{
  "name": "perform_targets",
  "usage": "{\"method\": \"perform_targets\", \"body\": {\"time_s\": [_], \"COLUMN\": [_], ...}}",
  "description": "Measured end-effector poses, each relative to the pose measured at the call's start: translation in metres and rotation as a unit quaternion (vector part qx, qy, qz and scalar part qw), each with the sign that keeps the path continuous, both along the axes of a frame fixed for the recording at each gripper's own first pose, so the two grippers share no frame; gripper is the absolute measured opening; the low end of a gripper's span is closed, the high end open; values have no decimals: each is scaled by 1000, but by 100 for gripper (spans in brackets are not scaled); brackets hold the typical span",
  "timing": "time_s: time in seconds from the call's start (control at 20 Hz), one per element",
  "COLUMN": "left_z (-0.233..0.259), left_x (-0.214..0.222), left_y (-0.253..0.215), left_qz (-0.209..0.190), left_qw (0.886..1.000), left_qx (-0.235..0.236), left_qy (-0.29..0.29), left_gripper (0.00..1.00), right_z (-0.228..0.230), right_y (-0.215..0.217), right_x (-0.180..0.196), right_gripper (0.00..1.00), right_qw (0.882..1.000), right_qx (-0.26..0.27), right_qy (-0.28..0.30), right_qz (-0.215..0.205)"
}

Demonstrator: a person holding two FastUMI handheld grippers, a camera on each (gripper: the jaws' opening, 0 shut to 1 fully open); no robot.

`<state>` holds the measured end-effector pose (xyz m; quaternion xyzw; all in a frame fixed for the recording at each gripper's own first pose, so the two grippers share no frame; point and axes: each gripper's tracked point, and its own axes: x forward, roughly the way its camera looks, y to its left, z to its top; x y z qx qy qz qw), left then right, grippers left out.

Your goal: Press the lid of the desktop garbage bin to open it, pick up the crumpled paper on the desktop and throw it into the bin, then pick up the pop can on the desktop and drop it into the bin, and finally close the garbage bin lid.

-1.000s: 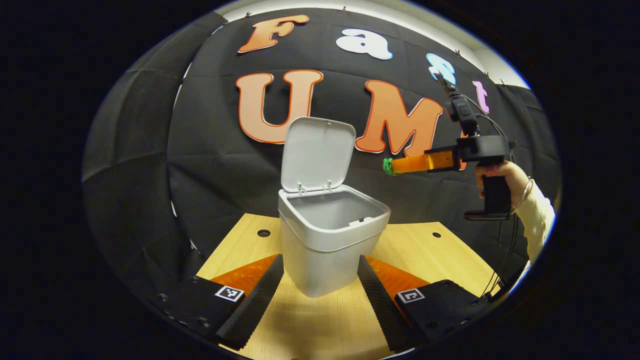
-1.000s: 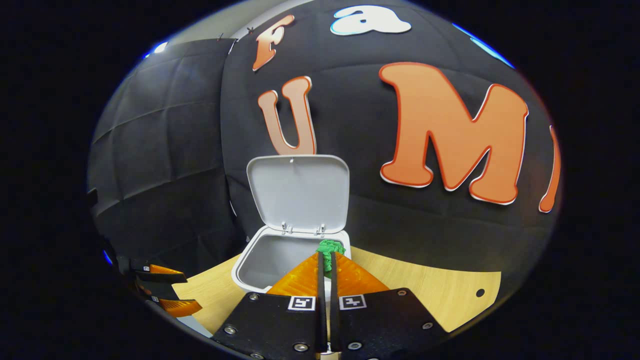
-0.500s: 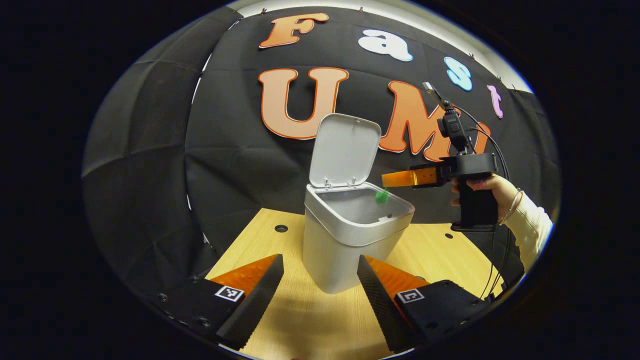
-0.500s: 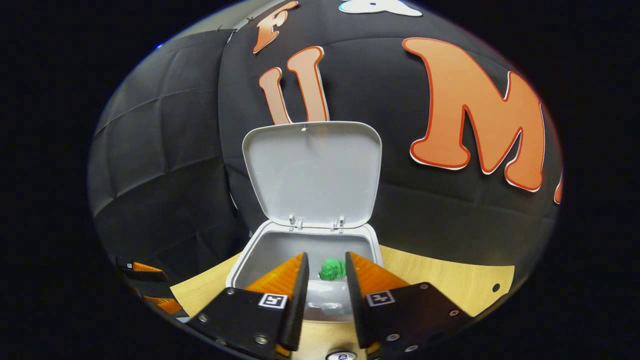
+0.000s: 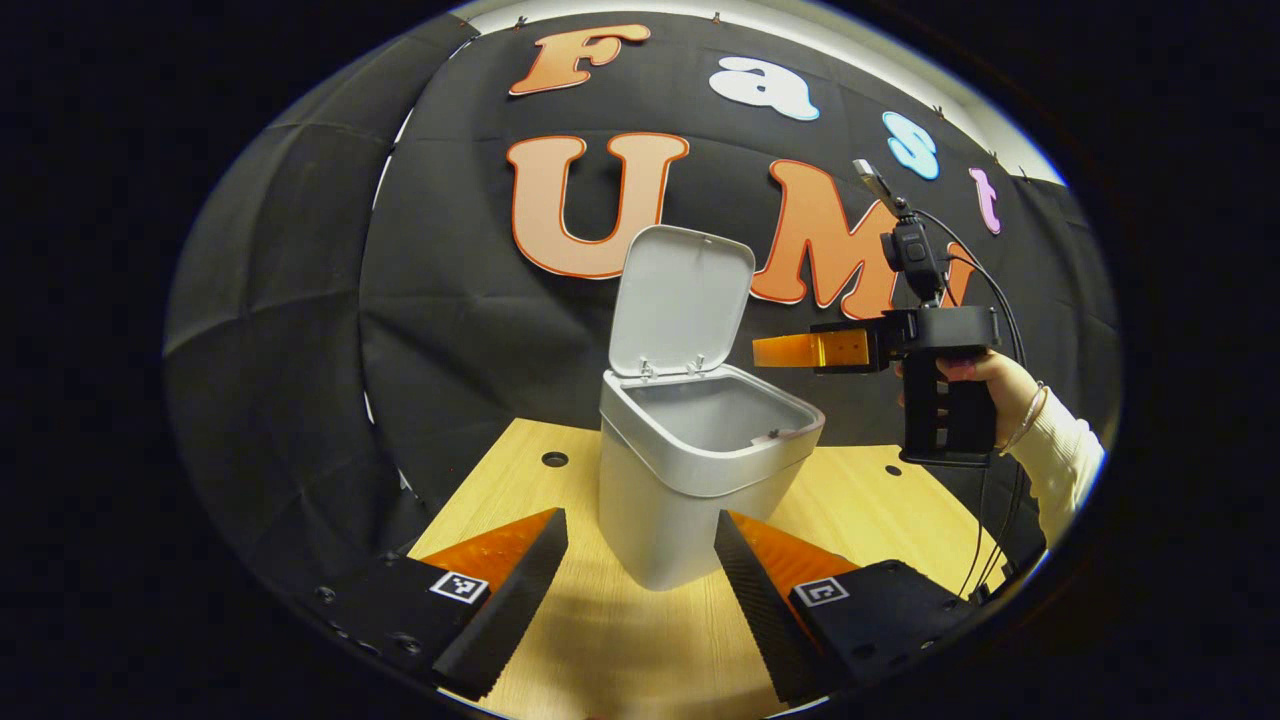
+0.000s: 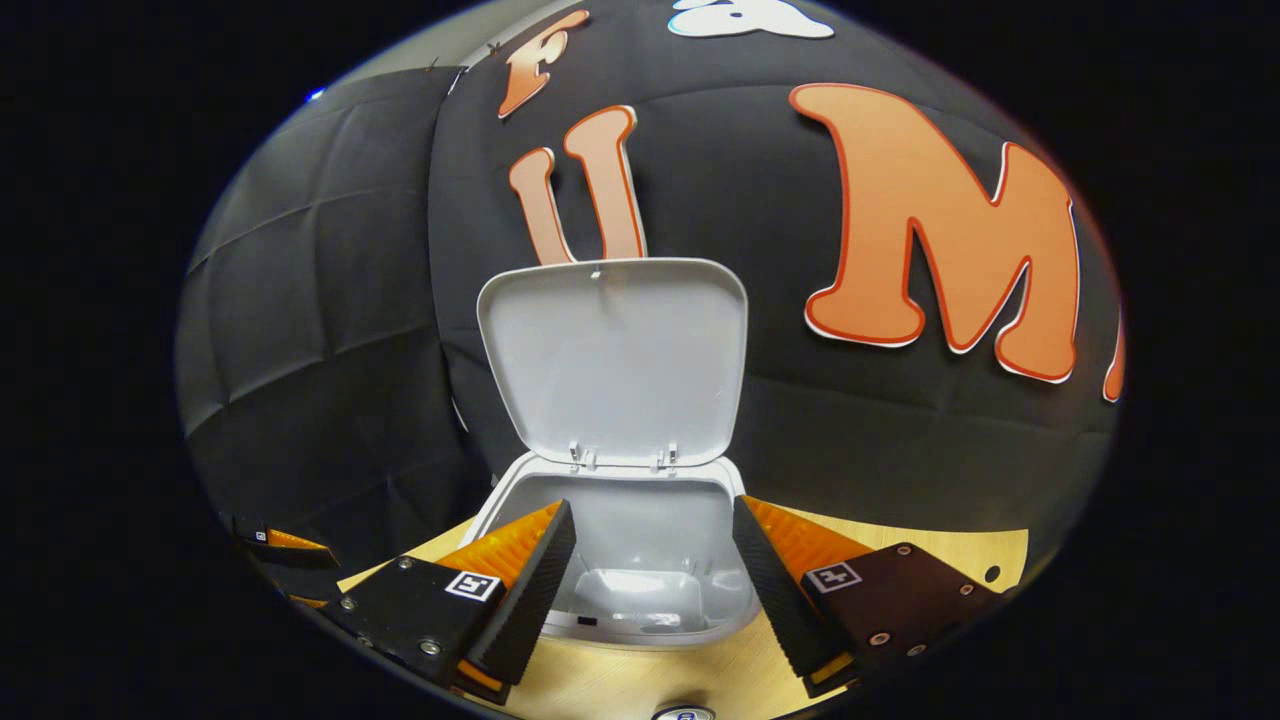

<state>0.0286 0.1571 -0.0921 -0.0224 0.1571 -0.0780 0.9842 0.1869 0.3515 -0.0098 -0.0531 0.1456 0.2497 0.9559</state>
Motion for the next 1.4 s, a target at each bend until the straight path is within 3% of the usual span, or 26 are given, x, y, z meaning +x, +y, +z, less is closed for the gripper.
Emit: {"method": "perform_targets", "body": {"time_s": [0.4, 0.8, 1.1, 1.25, 1.4], "left_z": [4, -11, -42, -64, -102], "left_x": [6, 13, 9, 12, 12], "left_y": [-51, -141, -224, -254, -274], "left_qz": [-37, -114, -182, -202, -216], "left_qw": [999, 993, 983, 979, 972], "left_qx": [9, 6, 7, 15, 38], "left_qy": [-6, 6, 33, 39, 84], "left_gripper": [95, 95, 95, 95, 95], "right_z": [21, 35, 32, 22, 12], "right_y": [-85, -198, -270, -306, -331], "right_x": [-21, -70, -108, -120, -131], "right_gripper": [94, 94, 94, 94, 94], "right_qw": [998, 989, 981, 977, 973], "right_qx": [14, 14, 43, 31, 17], "right_qy": [-28, -58, -52, -47, -40], "right_qz": [-56, -136, -182, -207, -225]}}
